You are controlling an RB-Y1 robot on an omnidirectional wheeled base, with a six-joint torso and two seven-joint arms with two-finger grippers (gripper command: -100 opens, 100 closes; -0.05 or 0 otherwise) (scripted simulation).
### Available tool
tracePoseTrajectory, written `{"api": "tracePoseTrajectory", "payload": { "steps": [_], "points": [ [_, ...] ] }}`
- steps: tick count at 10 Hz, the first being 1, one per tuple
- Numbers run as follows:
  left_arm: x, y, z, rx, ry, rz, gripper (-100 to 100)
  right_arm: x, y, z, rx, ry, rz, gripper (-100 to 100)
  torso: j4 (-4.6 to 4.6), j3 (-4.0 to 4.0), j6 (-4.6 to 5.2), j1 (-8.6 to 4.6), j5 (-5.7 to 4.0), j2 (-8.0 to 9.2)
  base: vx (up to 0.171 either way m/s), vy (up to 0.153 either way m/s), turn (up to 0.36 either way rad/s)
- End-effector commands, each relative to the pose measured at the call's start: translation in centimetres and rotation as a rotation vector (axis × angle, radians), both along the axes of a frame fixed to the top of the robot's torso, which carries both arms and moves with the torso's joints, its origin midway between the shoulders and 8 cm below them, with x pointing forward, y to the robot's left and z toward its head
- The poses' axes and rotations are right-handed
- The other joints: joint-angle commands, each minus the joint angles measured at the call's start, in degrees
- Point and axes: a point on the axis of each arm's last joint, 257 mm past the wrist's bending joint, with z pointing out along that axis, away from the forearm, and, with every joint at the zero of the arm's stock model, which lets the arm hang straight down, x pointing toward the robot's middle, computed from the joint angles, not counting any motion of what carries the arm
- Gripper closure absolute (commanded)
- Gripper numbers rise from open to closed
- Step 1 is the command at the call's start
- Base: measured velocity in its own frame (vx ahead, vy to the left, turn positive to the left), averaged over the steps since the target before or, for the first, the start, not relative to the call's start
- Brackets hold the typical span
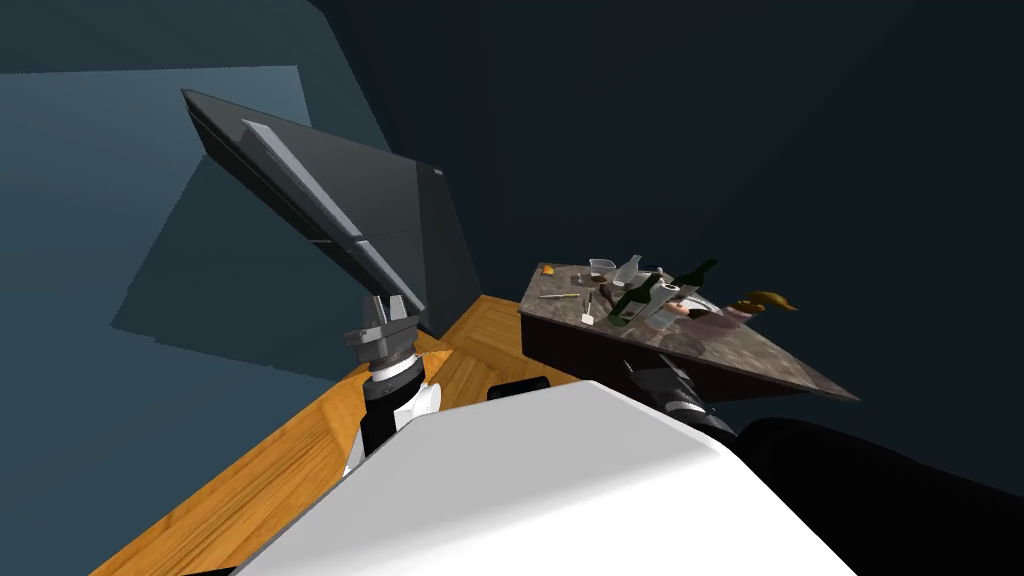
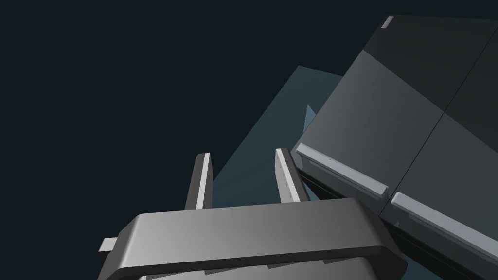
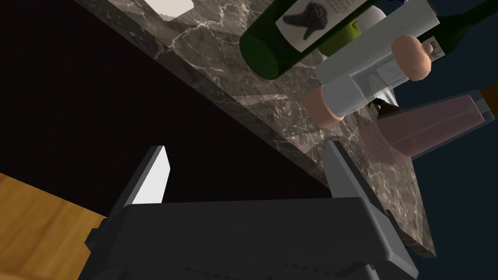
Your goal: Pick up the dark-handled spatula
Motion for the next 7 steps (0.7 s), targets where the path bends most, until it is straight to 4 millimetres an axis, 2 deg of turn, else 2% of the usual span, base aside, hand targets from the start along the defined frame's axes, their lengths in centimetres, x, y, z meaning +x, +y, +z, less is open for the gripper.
{"api": "tracePoseTrajectory", "payload": {
  "steps": [1, 2, 3, 4, 7],
  "points": [
    [0.0, 0.0, 0.0, 0.000, 0.000, 0.000, 0, -0.7, -0.3, -0.6, 0.054, -0.006, -0.029, -100, 0.00, 0.00, 0.00, 0.00, 0.00, 0.00, 0.004, 0.011, -0.018],
    [0.0, 0.0, 0.0, 0.000, 0.000, 0.000, 0, -0.8, -0.3, -0.7, 0.070, -0.013, -0.038, -100, 0.00, 0.02, 0.02, -0.04, -0.01, 0.04, -0.003, 0.004, -0.023],
    [0.0, 0.0, 0.0, 0.000, 0.000, 0.000, 0, -3.2, -1.0, -1.8, 0.091, 0.047, -0.053, -100, 0.01, 0.04, 0.01, -0.05, -0.02, 0.06, 0.007, 0.030, 0.317],
    [0.0, 0.0, 0.0, 0.000, 0.000, 0.000, 0, -3.3, -1.1, -1.9, 0.100, 0.045, -0.059, -100, 0.01, 0.02, -0.04, 0.00, 0.00, 0.04, 0.010, 0.023, 0.274],
    [0.0, 0.0, 0.0, 0.000, 0.000, 0.000, 0, -3.5, -1.2, -2.2, 0.166, 0.018, -0.099, -100, 0.01, 0.03, 0.02, -0.06, -0.02, 0.05, 0.003, 0.002, -0.001]
  ]
}}
